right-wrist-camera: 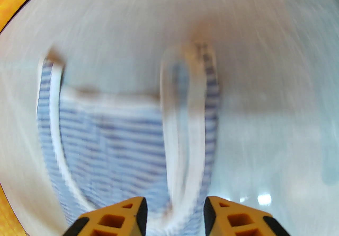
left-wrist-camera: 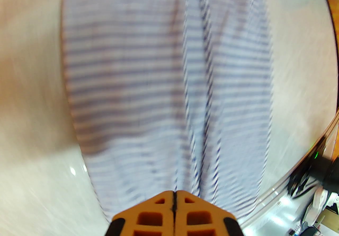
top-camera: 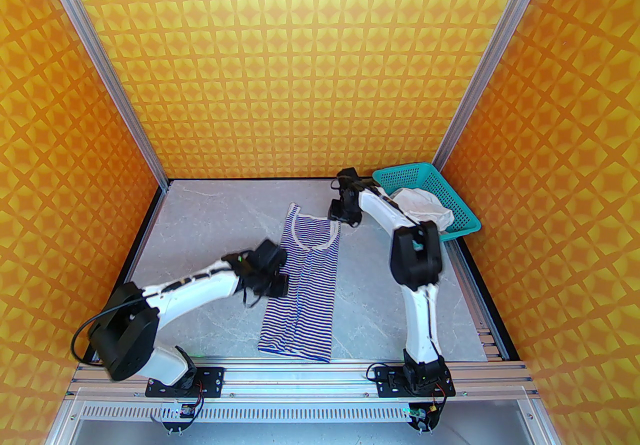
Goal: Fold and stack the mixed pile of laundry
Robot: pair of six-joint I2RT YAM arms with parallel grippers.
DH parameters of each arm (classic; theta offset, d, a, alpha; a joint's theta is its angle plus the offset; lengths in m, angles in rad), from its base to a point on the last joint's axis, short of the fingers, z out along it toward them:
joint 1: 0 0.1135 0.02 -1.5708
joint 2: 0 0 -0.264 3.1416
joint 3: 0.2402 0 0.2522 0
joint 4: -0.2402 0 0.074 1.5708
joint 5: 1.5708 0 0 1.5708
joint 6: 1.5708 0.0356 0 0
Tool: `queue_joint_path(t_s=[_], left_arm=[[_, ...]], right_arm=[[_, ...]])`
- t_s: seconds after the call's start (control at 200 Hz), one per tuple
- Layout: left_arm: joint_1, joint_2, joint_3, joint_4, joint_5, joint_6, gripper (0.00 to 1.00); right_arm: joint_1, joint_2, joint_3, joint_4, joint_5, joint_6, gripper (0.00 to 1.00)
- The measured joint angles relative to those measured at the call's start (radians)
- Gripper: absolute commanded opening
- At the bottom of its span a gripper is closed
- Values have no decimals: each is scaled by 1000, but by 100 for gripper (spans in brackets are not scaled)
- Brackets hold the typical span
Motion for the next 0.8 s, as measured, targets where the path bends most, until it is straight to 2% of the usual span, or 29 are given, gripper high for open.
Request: queue_joint_path(t_s=[0.11, 0.315, 0.505, 0.685, 0.8], left_arm=[[55, 163, 186, 6, -1, 94, 0], [146, 468, 520, 34, 17, 222, 0], [203, 676, 728, 74, 55, 267, 0], [237, 784, 789, 105, 67, 266, 0], [260, 797, 795, 149, 81, 230, 0]], right_arm=[[24, -107, -163, 55, -8, 18, 27], [53, -84, -226, 105, -11, 33, 19], [53, 73, -52, 93, 10, 25, 16], [52, 217, 89, 67, 19, 24, 16], [52, 280, 196, 50, 8, 24, 16]])
